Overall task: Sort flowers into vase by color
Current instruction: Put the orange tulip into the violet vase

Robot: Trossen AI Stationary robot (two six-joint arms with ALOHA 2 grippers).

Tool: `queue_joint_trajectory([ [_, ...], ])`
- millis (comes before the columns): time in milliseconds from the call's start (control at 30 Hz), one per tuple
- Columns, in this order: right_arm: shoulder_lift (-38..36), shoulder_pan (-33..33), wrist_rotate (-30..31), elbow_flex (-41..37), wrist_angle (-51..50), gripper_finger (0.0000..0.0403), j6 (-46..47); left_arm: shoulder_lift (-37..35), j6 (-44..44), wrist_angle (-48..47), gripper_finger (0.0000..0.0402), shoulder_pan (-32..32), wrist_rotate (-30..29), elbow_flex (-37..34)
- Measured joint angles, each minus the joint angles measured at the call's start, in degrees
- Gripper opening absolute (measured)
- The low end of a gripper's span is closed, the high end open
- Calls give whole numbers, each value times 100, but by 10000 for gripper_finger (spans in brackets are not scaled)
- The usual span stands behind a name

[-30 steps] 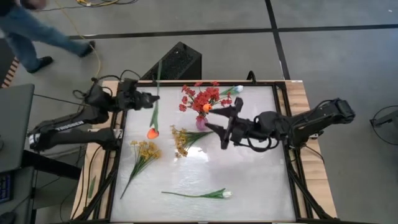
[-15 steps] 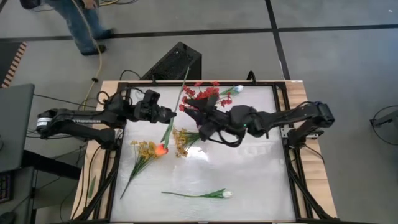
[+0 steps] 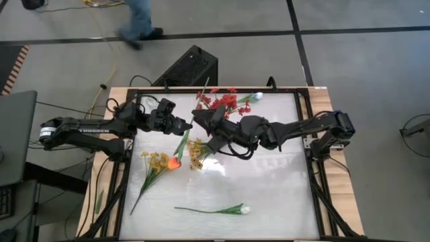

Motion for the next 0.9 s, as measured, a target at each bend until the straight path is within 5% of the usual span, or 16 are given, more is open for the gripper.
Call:
queue_joint_trajectory([
  [567,-7,-160,-31,2,-723,18,50,-1,-145,-93,4,177,17,-2],
  [900,-24,-3,-153,0,-663,17,99,-193,-97,127,118,604,112,-2],
])
